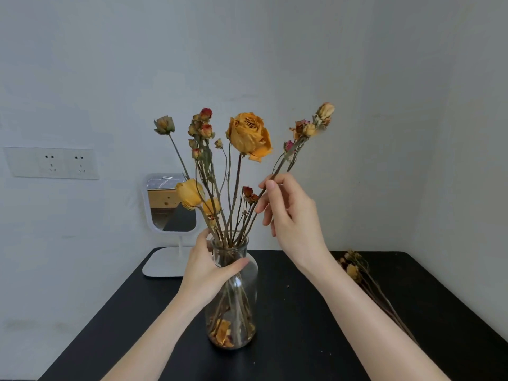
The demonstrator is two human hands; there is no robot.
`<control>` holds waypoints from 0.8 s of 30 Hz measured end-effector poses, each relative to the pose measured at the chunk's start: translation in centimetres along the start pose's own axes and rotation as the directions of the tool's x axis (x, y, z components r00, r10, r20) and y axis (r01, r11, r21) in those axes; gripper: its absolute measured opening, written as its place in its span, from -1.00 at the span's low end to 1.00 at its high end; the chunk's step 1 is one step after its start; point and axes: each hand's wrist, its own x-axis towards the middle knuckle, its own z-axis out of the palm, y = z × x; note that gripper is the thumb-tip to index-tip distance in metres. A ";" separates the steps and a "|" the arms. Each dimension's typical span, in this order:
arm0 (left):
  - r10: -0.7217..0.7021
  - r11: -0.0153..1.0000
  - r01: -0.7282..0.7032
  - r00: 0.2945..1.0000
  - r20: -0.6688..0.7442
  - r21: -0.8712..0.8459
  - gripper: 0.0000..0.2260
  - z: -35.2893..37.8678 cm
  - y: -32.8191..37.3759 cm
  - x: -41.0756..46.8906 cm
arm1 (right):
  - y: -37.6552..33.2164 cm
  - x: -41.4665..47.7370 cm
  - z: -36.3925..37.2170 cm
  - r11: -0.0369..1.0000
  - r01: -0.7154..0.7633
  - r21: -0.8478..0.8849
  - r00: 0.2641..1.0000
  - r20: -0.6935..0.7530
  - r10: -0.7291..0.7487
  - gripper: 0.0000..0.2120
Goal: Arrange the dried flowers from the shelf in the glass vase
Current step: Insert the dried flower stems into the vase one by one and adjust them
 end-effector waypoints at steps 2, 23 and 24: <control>0.000 1.000 0.000 1.000 0.002 -0.009 -0.36 0.0 -0.1 0.1 | -0.2 0.0 0.1 1.000 0.017 -0.027 1.000 -0.003 -0.017 -0.86; -0.013 0.999 0.018 0.993 0.118 -0.042 -0.54 0.5 -1.5 2.1 | 1.5 -1.9 5.0 0.775 -0.027 -0.631 0.963 0.191 0.189 -0.73; -0.013 0.999 0.019 0.993 0.116 -0.049 -0.55 0.5 -1.7 2.1 | 1.6 -2.1 5.2 0.761 -0.031 -0.648 0.959 0.196 0.205 -0.73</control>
